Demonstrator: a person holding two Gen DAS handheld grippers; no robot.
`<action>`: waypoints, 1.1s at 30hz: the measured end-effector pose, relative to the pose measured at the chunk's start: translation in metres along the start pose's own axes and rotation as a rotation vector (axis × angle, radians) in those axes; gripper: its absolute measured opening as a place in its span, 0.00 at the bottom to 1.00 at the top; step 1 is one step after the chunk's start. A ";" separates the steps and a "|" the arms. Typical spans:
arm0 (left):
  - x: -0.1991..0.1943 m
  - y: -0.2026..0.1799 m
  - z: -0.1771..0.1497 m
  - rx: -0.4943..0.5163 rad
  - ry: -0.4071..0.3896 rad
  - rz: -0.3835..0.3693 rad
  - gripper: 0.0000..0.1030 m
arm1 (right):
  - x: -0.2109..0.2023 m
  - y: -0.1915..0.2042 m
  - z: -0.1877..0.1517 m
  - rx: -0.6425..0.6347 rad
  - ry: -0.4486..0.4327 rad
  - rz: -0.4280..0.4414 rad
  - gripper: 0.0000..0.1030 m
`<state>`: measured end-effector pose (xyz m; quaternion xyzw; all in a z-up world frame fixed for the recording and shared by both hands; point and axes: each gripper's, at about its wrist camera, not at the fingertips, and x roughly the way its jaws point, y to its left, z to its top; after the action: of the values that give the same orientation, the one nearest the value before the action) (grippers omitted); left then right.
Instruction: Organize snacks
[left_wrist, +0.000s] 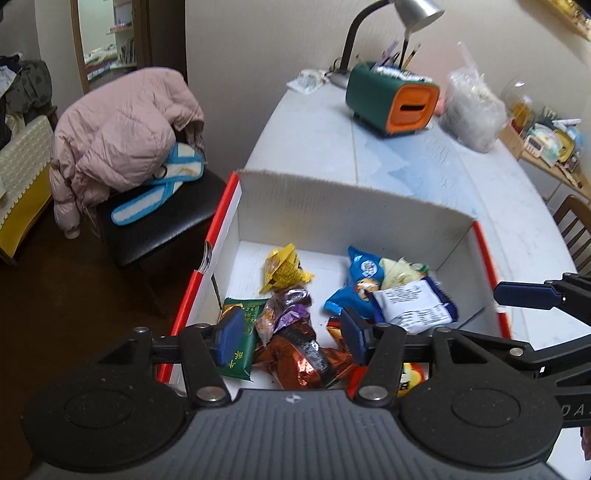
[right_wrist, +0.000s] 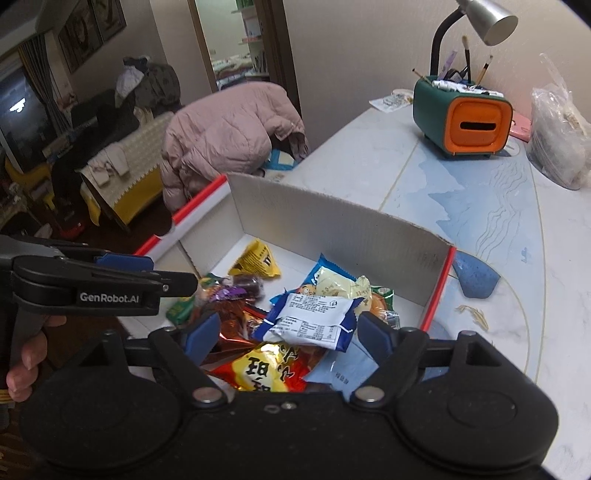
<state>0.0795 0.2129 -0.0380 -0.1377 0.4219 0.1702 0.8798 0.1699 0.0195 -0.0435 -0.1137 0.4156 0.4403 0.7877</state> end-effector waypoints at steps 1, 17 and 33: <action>-0.004 -0.001 0.000 0.000 -0.009 -0.004 0.56 | -0.004 0.000 -0.001 0.005 -0.009 0.005 0.81; -0.064 -0.017 -0.016 0.017 -0.140 -0.083 0.82 | -0.076 0.005 -0.022 0.004 -0.240 0.052 1.00; -0.101 -0.030 -0.035 0.024 -0.202 -0.108 0.88 | -0.109 0.013 -0.054 0.088 -0.340 -0.025 1.00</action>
<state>0.0084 0.1540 0.0230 -0.1321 0.3251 0.1305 0.9273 0.1010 -0.0673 0.0073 -0.0082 0.2935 0.4249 0.8563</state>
